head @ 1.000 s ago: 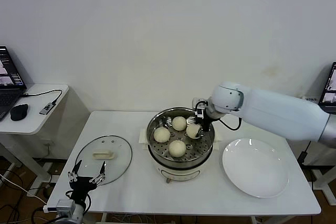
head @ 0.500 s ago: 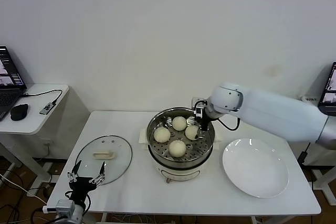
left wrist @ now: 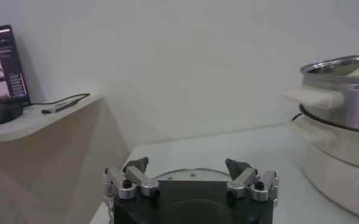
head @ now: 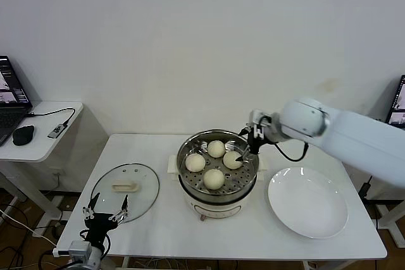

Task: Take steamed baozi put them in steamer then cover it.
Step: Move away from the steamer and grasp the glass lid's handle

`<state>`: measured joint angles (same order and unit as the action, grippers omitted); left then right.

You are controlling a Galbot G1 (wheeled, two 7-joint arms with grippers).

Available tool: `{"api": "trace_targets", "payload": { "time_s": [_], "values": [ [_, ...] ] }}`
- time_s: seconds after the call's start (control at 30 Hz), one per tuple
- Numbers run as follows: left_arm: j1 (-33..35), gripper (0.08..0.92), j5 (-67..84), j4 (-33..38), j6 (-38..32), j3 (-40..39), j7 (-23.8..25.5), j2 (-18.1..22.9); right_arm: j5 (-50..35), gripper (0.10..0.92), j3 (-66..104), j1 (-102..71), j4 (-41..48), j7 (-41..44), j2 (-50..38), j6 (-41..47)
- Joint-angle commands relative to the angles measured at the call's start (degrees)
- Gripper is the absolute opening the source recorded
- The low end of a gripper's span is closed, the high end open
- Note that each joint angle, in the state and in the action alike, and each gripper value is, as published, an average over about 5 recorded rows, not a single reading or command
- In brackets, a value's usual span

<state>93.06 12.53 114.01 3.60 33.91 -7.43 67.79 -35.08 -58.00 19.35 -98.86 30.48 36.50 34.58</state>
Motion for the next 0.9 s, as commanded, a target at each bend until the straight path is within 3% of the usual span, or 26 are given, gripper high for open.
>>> {"api": "trace_targets", "payload": {
  "time_s": [0.03, 0.2, 0.37, 0.7, 0.9],
  "values": [
    [0.3, 0.823, -0.2, 0.2, -0.1, -0.1, 0.1, 0.1, -3.5, 0.823, 25.0, -32.4, -11.7, -26.4, -13.0, -19.2],
    [0.1, 0.823, -0.6, 0.4, -0.4, -0.4, 0.1, 0.5, 4.2, 0.823, 54.3, -59.1, -11.7, -27.9, -9.2, -26.3],
    [-0.1, 0.823, -1.0, 0.4, -1.9, -0.6, 0.0, 0.8, 14.2, 0.823, 77.3, -79.4, -11.2, -25.1, 3.4, -31.5],
    [-0.5, 0.823, -9.8, -2.0, -7.0, -1.5, -1.0, 1.4, 25.9, 0.823, 104.2, -95.8, -14.9, -13.9, 29.7, -37.9],
    [-1.1, 0.823, -29.7, -4.4, -12.9, -0.2, -2.2, 1.1, 27.1, 0.823, 112.9, -103.0, -19.0, -9.6, 40.7, -37.3]
  ]
}}
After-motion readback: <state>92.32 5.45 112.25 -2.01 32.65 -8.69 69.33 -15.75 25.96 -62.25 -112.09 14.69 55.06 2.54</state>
